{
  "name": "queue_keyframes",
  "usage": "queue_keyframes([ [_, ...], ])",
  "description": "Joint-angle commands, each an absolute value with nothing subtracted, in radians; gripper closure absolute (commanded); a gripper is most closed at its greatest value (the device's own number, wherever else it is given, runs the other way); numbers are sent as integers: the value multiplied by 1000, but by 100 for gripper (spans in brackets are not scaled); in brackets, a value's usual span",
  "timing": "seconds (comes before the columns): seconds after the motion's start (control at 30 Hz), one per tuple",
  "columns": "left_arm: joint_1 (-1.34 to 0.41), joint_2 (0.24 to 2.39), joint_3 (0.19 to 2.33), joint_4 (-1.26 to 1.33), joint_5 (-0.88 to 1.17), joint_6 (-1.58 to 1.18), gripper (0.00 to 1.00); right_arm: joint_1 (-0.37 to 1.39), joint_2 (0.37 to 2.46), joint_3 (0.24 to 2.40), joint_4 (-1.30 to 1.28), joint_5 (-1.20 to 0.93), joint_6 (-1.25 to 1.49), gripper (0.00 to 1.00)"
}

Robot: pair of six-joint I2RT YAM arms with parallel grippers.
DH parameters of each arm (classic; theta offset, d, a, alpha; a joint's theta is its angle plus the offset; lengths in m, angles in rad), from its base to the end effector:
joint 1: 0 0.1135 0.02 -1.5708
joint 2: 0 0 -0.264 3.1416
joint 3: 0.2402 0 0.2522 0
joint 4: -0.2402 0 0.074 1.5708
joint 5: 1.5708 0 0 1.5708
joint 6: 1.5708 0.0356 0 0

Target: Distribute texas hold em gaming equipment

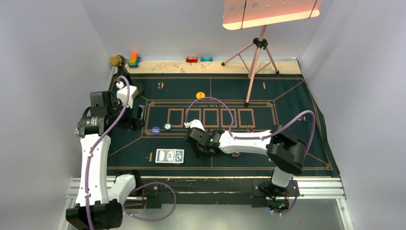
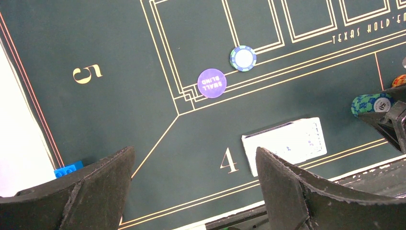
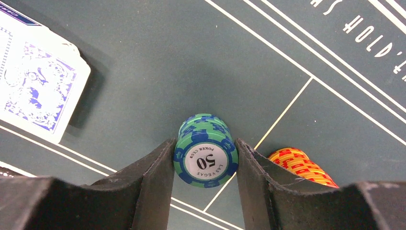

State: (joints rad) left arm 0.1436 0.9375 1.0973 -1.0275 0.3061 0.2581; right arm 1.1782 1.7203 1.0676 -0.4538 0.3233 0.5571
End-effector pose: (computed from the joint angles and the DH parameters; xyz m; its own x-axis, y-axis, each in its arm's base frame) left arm 0.1657 0.0131 0.3422 -0.7156 0.1424 -0.6838 0.2472 0.9673 -0.0572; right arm 0.1400 0.3085 0.1771 -0.7248 -0.4399 -0.5303 -0.5165 0.8563 -0.0044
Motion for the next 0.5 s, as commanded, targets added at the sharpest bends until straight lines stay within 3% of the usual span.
queue_keyframes([
  [0.0,148,923,1089,-1007,304,278,0,1186,1680,1105,-455,334,551,49],
  [0.47,149,918,1088,-1005,299,282,0,1186,1656,1106,-461,337,558,71],
])
